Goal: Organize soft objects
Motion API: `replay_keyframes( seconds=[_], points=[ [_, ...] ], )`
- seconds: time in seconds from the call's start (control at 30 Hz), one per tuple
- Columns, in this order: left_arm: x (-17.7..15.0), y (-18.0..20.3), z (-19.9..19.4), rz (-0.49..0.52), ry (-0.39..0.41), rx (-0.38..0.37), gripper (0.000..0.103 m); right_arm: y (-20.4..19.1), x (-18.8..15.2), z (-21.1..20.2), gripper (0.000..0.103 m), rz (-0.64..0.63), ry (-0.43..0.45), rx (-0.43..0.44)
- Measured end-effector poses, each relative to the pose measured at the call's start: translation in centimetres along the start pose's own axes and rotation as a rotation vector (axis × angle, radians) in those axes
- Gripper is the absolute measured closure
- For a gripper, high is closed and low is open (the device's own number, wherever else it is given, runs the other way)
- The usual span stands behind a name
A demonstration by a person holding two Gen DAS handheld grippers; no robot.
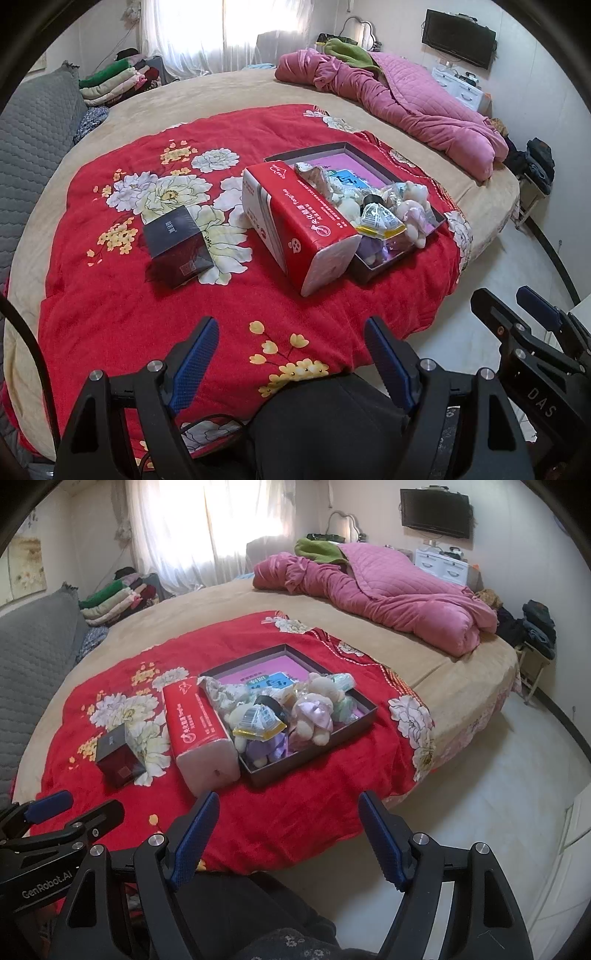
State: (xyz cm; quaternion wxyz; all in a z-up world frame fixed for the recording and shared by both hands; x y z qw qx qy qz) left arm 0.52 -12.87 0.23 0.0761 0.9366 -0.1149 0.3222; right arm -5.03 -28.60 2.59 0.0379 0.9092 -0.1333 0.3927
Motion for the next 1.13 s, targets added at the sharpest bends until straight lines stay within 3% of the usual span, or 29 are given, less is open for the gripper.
replay_keyframes(
  seconds=[1.0,1.13],
  points=[
    [-0.1,-0.7,0.6,-0.015,-0.015,0.021,0.023,-0.4,-0.5,0.5,0.025,0.014,-0.022,0.008],
    [-0.4,-1.3,1.1,-0.044,-0.035,-0.023,0.023,-0.6,-0.6,1.1,0.025,0.018,-0.035,0.014]
  ],
)
Point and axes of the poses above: each gripper's, at about its wrist camera, not at the fingertips, and z roughly the way its jaws point, y to its right, x to its top, the point moved 3 cm from there along z, roughly the way its jaws point, and after that the axes turned 5 degrees about y, right-handed, at the moved point
